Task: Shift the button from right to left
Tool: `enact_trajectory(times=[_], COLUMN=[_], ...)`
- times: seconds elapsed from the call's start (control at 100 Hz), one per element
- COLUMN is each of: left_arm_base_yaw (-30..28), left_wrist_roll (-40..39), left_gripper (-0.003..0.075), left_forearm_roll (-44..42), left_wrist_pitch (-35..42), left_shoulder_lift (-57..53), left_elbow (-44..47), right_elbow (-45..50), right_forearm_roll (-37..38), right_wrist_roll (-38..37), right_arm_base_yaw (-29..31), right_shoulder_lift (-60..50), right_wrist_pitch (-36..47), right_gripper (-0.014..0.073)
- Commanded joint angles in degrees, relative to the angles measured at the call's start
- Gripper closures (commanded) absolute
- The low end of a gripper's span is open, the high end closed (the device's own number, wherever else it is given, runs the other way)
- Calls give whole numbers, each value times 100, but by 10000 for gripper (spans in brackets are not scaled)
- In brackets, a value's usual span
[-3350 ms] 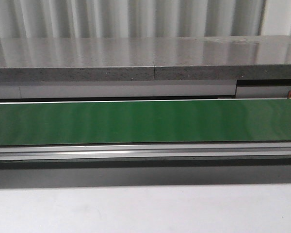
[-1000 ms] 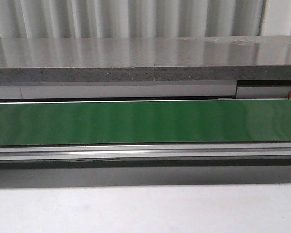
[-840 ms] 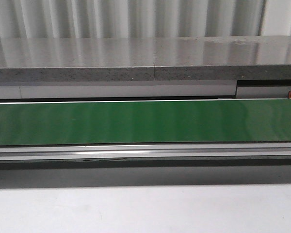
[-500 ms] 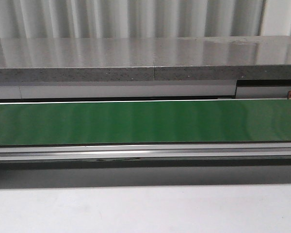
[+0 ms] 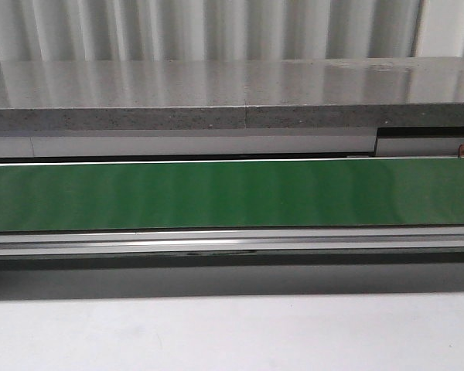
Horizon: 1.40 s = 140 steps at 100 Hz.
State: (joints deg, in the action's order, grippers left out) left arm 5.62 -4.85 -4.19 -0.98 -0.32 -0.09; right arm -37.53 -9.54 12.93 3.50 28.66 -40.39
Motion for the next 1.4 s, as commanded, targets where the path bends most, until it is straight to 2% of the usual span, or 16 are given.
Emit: enact_trajectory(times=[0.0, 1.22, 1.39], left_arm_base_yaw=[-16, -16, -16], left_wrist_roll=[-53, -53, -53], left_gripper=[740, 740, 740], left_forearm_roll=[-7, -7, -7], left_wrist_pitch=[497, 497, 497], left_shoulder_lift=[-179, -179, -179], left_elbow=[140, 140, 140], right_elbow=[-140, -140, -110], right_forearm_roll=[-48, -48, -37], right_wrist_roll=[53, 53, 53], right_arm_base_yaw=[1, 1, 1], right_shoulder_lift=[8, 8, -55], right_wrist_pitch=[381, 373, 706], right_gripper=[661, 661, 661])
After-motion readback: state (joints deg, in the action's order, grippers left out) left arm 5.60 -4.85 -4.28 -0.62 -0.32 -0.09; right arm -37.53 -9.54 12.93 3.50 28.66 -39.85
